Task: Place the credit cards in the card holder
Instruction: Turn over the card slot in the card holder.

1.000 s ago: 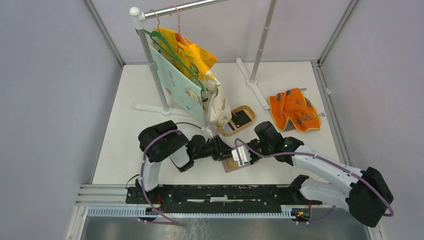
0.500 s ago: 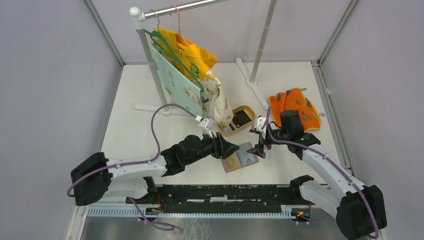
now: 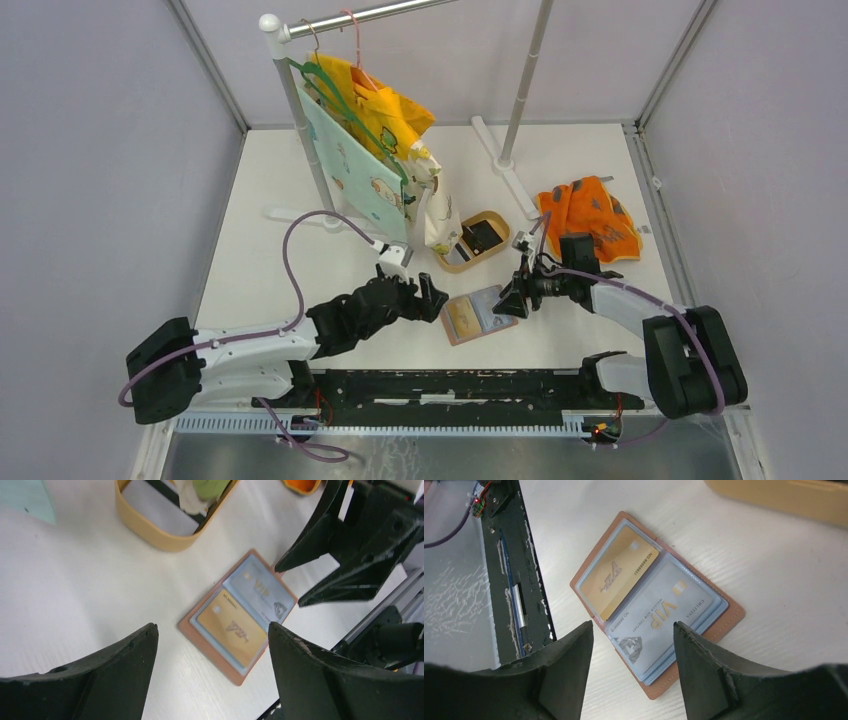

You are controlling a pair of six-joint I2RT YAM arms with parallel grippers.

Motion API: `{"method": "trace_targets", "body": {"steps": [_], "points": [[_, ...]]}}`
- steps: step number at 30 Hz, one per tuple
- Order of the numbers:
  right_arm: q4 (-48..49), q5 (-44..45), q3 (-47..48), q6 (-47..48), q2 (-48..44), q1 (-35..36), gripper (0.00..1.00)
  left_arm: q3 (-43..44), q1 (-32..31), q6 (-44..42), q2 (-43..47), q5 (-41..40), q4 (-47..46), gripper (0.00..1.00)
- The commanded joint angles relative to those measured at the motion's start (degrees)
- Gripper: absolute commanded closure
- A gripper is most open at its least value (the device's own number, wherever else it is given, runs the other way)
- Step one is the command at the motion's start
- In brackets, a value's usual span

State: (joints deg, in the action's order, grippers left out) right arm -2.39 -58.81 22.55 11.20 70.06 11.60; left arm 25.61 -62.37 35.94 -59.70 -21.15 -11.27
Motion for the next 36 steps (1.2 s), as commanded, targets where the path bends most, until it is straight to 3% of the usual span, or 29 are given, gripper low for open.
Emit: {"method": "trace_targets", "body": {"steps": [1,9,14,29,36], "points": [[-1.32,2.56,4.38,-3.68,5.4,-0.15,0.37,-4.14,0.1,-1.37,-1.56,4.88,-7.82,0.16],[-1.64,6.6,4.88,-7.22,7.05,-0.14,0.43,-7.98,-0.01,4.4,-12.1,11.11,-26.45,0.38],[-1.56,6.34,4.85,-8.21,8.09,-0.12,0.44,-5.59,-0.1,5.12,-18.47,14.69,-29.78,0.52],[0.39,2.15,4.63,-11.13,10.12,-0.11,0.5,0.35,-0.62,5.46,-31.9,19.05,-34.86,0.67],[5.28,-0.98,3.21,-16.91,10.66,-0.14,0.51,1.89,-0.6,6.01,-35.49,19.87,-35.03,0.68]]}}
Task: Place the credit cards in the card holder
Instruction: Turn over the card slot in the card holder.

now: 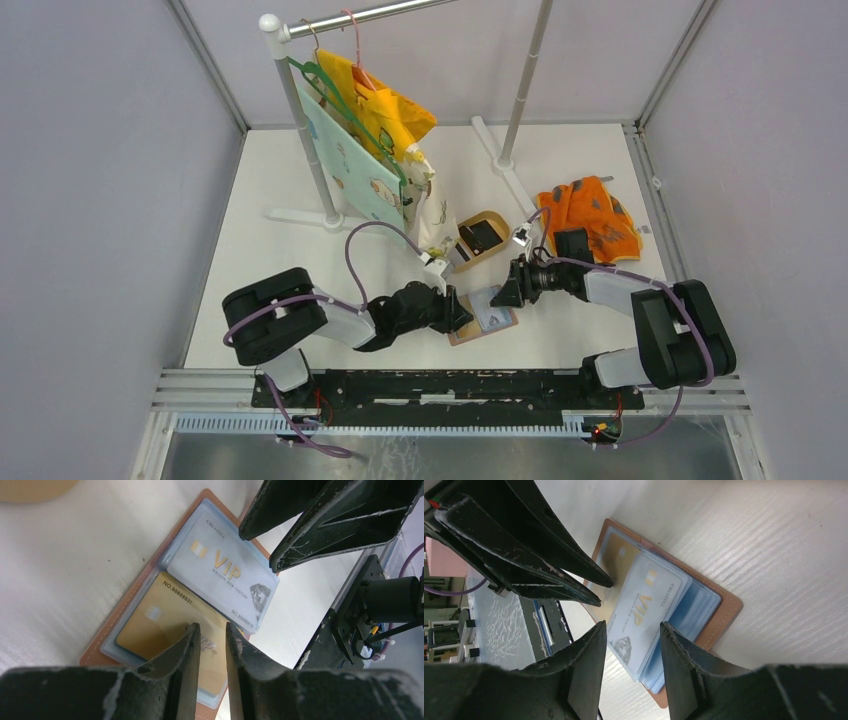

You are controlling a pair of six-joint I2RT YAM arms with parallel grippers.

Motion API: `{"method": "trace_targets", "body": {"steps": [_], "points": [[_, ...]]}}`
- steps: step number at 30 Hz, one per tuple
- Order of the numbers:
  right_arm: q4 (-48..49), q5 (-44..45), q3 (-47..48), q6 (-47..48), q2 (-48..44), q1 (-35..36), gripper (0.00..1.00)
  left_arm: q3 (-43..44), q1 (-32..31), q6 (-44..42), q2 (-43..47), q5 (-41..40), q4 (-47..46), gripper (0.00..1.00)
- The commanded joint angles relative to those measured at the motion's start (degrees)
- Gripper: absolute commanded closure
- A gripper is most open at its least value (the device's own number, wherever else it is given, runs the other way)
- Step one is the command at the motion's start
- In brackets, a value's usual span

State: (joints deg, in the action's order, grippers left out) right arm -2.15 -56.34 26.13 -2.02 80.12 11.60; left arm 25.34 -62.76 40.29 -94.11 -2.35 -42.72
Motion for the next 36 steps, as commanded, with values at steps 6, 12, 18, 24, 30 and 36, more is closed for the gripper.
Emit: {"method": "trace_targets", "body": {"steps": [6,12,18,24,30,36], "points": [[7.96,-4.22,-1.13,-6.52,1.48,-0.21,0.5,2.17,-0.2,1.98,-1.6,1.32,-3.9,0.68],[12.73,-7.62,-2.17,-11.41,4.17,-0.24,0.49,2.1,-0.18,2.35,-1.95,1.38,-4.1,0.68],[15.94,-8.87,-2.27,-13.89,6.79,-0.26,0.45,1.97,-0.08,2.94,-2.49,0.77,-3.79,0.71],[16.18,-8.02,-2.01,-13.32,6.87,-0.57,0.38,2.62,-0.08,2.89,-2.67,0.22,-2.42,0.79],[13.2,-5.31,-1.34,-11.06,7.93,-1.12,0.36,3.25,-0.05,2.86,-3.39,-0.41,-0.79,0.86],[12.13,-5.85,-0.6,-10.78,9.69,-1.1,0.36,3.6,0.09,2.97,-3.38,-2.22,2.04,0.91]]}}
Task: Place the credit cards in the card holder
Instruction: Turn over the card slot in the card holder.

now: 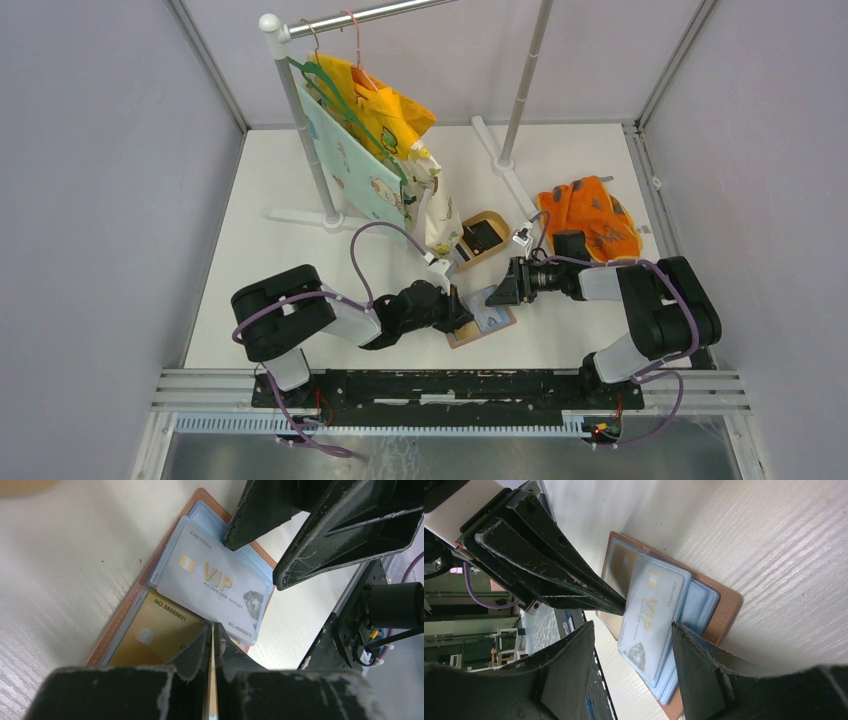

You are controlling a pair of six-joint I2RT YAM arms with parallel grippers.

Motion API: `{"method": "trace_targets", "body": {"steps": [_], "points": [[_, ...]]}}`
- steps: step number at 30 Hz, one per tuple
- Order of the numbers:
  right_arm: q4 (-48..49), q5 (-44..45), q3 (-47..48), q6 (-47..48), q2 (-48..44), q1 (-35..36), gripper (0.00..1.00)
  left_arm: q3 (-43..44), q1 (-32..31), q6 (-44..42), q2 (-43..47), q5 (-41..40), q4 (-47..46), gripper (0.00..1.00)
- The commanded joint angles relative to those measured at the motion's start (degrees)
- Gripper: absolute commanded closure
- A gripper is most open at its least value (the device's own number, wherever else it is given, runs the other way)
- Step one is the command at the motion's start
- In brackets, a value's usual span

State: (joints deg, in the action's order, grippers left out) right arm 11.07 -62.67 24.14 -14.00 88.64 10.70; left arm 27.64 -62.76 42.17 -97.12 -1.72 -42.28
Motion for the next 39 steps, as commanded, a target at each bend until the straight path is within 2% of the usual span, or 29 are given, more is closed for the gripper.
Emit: {"method": "trace_targets", "body": {"steps": [1,4,7,13,17,25,32,39], "points": [[-1.26,0.6,1.52,1.42,1.23,-0.2,0.36,1.44,0.15,1.07,-0.26,-3.24,2.13,0.92],[-3.38,0.81,2.63,3.43,0.88,-0.24,0.33,1.41,0.18,0.98,0.06,-3.95,3.35,0.94],[-5.24,1.47,3.41,5.53,0.4,-0.66,0.22,1.39,0.27,0.93,0.13,-4.31,3.76,0.96],[-7.89,4.05,4.06,7.65,0.3,-1.04,0.21,1.54,0.2,1.06,-0.28,-4.76,4.09,0.98],[-7.5,4.36,3.52,6.86,0.6,-1.08,0.22,1.28,0.2,1.16,-0.14,-4.53,3.57,0.98],[-1.42,-3.21,2.23,0.8,1.36,-1.04,0.39,1.41,0.18,1.15,-0.26,-3.99,3.18,0.98],[1.57,-8.63,1.97,-1.88,0.5,-0.8,0.42,1.59,0.26,1.25,0.06,-3.91,3.26,0.98],[2.12,-10.44,2.28,-2.44,0.84,1.07,0.46,1.63,0.26,1.33,0.25,-3.63,3.34,0.98]]}}
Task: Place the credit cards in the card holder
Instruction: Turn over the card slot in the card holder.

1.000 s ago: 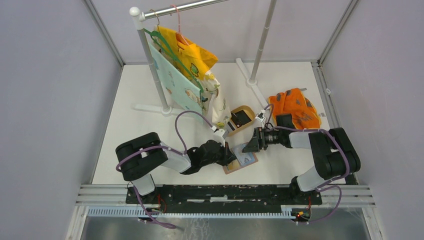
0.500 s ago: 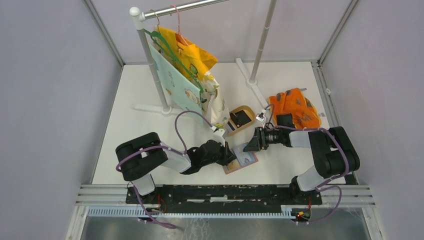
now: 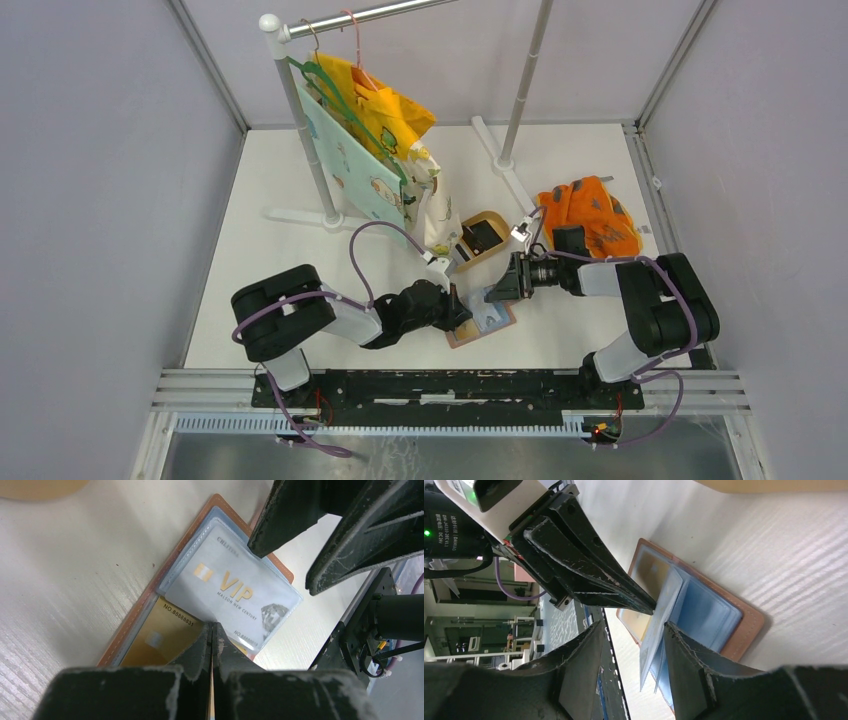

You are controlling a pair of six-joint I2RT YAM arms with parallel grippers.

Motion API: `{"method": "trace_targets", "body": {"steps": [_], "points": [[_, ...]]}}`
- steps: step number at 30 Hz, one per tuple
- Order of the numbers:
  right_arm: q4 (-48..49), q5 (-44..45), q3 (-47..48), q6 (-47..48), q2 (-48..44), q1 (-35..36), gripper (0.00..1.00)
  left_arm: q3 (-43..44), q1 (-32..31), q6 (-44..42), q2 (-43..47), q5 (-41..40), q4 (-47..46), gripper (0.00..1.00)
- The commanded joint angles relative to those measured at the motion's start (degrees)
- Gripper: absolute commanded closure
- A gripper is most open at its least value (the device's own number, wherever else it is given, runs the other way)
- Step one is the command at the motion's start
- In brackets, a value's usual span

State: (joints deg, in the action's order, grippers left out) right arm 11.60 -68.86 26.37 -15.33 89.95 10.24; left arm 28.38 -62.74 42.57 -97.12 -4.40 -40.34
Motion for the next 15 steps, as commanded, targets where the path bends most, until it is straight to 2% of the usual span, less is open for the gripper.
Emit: {"method": "trace_targets", "body": {"steps": [1,8,15], "points": [[1.65,-4.74,0.13,-1.11,-0.42,1.81,0.47,0.88,0.23,0.94,0.26,-0.88,1.4,0.98],[1.13,-5.99,0.66,-0.41,-0.04,2.9,0.45,0.76,0.25,1.16,0.93,-0.4,1.28,0.94],[-5.87,-8.42,3.46,6.36,0.91,4.88,0.39,-1.2,1.77,2.98,1.36,2.61,-2.61,0.93]]}}
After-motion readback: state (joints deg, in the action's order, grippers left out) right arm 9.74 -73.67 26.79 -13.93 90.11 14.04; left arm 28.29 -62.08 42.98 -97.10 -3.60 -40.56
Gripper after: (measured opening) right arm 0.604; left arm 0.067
